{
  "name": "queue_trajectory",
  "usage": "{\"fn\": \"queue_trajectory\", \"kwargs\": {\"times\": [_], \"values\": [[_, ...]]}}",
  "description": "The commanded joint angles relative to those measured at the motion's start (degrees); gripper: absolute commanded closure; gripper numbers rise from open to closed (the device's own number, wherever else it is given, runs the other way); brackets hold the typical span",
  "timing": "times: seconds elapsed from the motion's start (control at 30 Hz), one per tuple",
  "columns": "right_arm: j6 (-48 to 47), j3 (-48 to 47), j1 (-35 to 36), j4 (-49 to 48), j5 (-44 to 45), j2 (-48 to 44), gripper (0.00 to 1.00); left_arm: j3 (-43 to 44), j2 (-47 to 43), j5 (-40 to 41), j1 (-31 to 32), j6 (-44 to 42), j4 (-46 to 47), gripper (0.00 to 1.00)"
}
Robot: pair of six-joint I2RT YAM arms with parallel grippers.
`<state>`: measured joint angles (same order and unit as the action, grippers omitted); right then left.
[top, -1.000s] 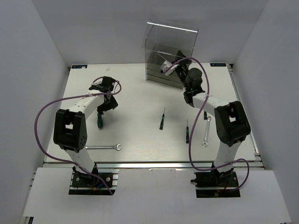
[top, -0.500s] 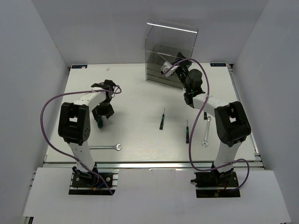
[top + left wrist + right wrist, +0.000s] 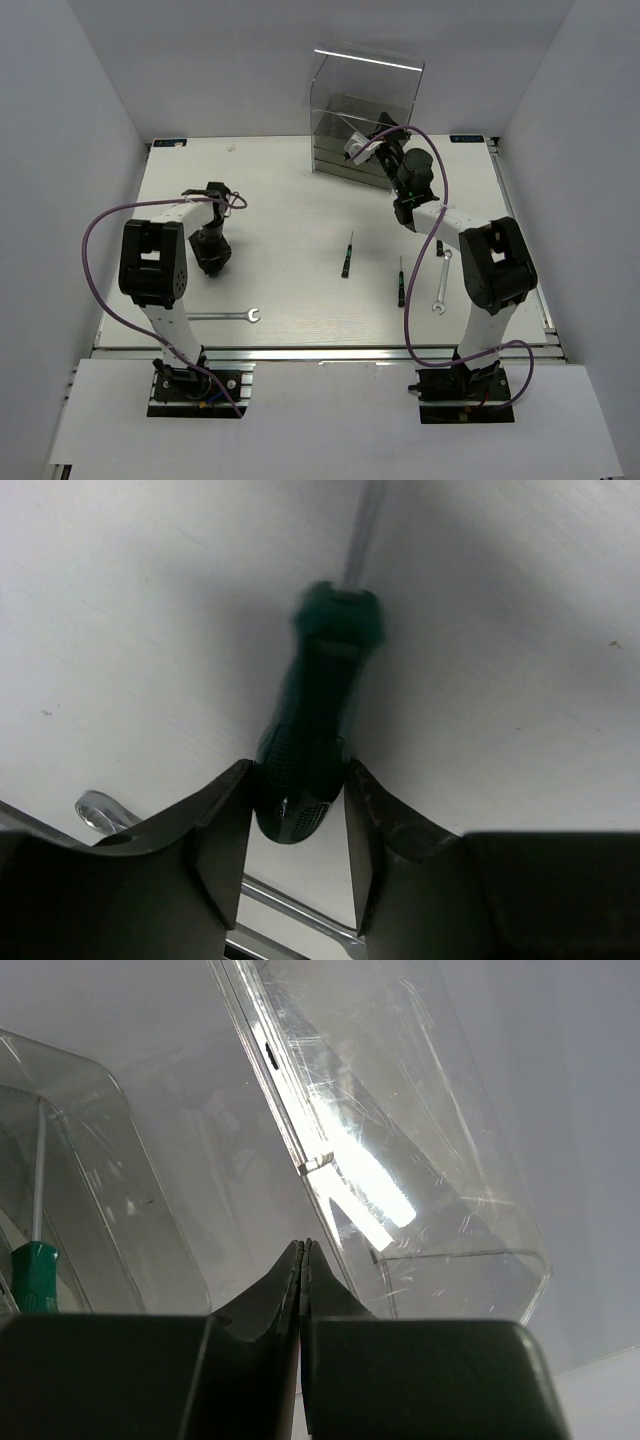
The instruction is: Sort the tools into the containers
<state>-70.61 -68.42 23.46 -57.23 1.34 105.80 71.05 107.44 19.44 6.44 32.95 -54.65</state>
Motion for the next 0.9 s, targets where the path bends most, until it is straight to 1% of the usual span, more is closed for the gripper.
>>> {"fn": "queue_trajectory", "kwargs": {"times": [0.0, 0.03, 0.07, 0.13, 0.17, 0.23, 0.27, 0.3, 0.33, 0.4, 0.43, 0.53, 0.57, 0.6, 0.63, 0.67, 0.7, 0.73, 0.77, 0.8, 0.83, 0.87], "values": [[1.3, -0.3, -0.2, -5.6, 1.0, -3.2, 1.0, -1.3, -1.3, -4.1, -0.9, -1.0, 3.5, 0.51], [1.2, -0.2, -0.3, -5.6, 1.0, -3.2, 1.0, -1.8, -1.3, -4.4, -0.9, -0.9, 3.8, 0.55], [1.3, -0.3, -0.3, -5.6, 0.9, -3.3, 1.0, -2.0, -1.3, -4.7, -0.9, -0.9, 4.1, 0.62], [1.4, -0.2, -0.3, -5.6, 1.0, -3.3, 1.0, -3.1, -1.4, -5.9, -1.1, -0.6, 5.3, 0.7], [1.4, -0.3, -0.3, -5.7, 0.9, -3.3, 1.0, -3.5, -1.4, -6.4, -1.1, -0.6, 6.0, 0.77], [1.4, -0.2, -0.2, -5.6, 1.0, -3.5, 1.0, -4.7, -2.6, -8.4, -1.1, -0.6, 7.8, 0.85], [1.4, -0.1, -0.3, -5.7, 1.1, -3.5, 1.0, -5.5, -3.2, -9.3, -1.1, -0.7, 8.6, 0.93], [1.4, 0.0, -0.3, -5.7, 1.1, -3.5, 1.0, -5.8, -4.0, -10.5, -1.1, -0.9, 10.2, 0.97], [1.4, 0.1, -0.3, -5.6, 1.0, -3.7, 1.0, -6.0, -6.0, -13.5, -1.2, -1.8, 11.1, 1.0], [1.4, 0.5, -0.3, -5.4, 0.9, -3.8, 1.0, -6.4, -8.8, -18.1, -1.1, -2.9, 14.9, 1.0], [1.4, 0.6, -0.4, -5.3, 0.9, -4.0, 1.0, -6.6, -12.0, -24.8, -0.9, -4.2, 16.7, 1.0], [2.0, 0.7, -0.3, -4.9, 1.0, -4.0, 1.0, -7.1, -16.1, -35.0, -0.2, -5.3, 24.5, 1.0], [2.1, 0.6, -0.3, -4.7, 1.4, -4.0, 1.0, -7.1, -17.5, -42.2, 0.1, -5.0, 26.5, 1.0], [2.3, 0.6, -0.3, -4.4, 1.4, -4.1, 1.0, -6.4, -17.6, -45.5, 0.8, -4.6, 29.7, 1.0], [2.5, 0.7, -0.4, -4.4, 1.5, -4.0, 1.0, -5.9, -17.5, -48.7, 1.4, -3.3, 31.6, 1.0], [2.5, 0.7, -0.3, -4.4, 1.6, -4.0, 1.0, -5.7, -16.7, -55.0, 2.1, -2.2, 34.1, 1.0], [2.5, 0.7, -0.4, -4.3, 1.6, -4.0, 1.0, -4.2, -16.0, -57.4, 3.7, 0.2, 37.8, 1.0], [2.6, 0.8, -0.3, -4.3, 1.6, -4.0, 1.0, -3.0, -14.9, -59.3, 4.6, 1.4, 39.6, 1.0], [2.5, 0.9, -0.3, -4.2, 1.6, -4.1, 1.0, -1.8, -12.3, -62.7, 6.6, 2.7, 41.6, 1.0], [2.5, 0.9, -0.4, -4.1, 1.7, -4.0, 1.0, -0.2, -10.5, -63.7, 7.6, 5.2, 43.9, 1.0], [2.6, 0.9, -0.3, -4.1, 1.7, -4.0, 1.0, 3.4, -8.8, -64.8, 8.5, 6.3, 45.1, 1.0], [2.5, 0.8, -0.3, -4.0, 1.7, -3.9, 1.0, 5.1, -5.3, -66.5, 10.2, 7.9, 48.6, 1.0]]}}
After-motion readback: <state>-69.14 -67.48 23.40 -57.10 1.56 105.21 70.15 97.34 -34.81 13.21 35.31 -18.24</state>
